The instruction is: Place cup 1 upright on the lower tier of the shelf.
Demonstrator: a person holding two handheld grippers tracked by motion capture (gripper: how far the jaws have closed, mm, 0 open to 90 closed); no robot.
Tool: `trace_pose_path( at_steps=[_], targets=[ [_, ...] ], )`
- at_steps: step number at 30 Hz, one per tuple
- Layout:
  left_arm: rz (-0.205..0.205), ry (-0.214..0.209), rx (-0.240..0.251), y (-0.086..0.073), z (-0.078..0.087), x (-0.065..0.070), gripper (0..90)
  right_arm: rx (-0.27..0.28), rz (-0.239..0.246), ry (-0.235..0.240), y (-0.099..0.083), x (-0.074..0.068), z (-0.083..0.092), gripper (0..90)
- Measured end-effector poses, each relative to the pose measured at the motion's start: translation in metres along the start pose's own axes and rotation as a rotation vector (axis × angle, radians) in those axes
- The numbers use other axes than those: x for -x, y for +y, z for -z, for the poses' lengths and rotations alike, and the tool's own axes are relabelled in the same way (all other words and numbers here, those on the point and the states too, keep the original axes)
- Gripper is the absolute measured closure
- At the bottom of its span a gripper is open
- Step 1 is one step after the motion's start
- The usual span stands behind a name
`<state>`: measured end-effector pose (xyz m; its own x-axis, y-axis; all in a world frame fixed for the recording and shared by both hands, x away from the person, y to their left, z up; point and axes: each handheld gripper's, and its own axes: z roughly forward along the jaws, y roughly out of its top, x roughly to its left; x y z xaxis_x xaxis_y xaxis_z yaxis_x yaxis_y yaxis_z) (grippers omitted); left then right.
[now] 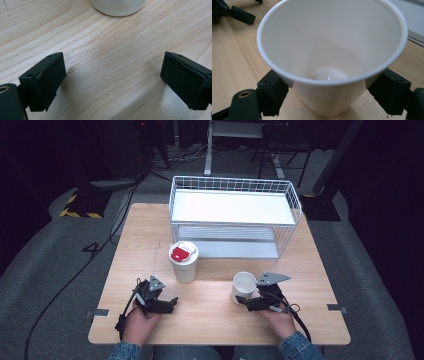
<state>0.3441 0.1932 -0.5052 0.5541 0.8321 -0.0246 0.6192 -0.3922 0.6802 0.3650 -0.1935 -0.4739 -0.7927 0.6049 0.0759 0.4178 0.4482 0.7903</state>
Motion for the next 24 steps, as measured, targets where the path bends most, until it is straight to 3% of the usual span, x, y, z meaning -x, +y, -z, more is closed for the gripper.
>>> trace_pose_path(
  at_steps=[14,24],
  targets=[
    [0.0,-0.001,0.0,0.0,0.0,0.0,6.8,-0.009,0.03,0.0,0.005,-0.003,0.001,22.3],
    [0.0,-0.001,0.0,0.0,0.0,0.0,6.8,-0.003,0.06,0.014,0.024,-0.004,0.0,22.3]
  ],
)
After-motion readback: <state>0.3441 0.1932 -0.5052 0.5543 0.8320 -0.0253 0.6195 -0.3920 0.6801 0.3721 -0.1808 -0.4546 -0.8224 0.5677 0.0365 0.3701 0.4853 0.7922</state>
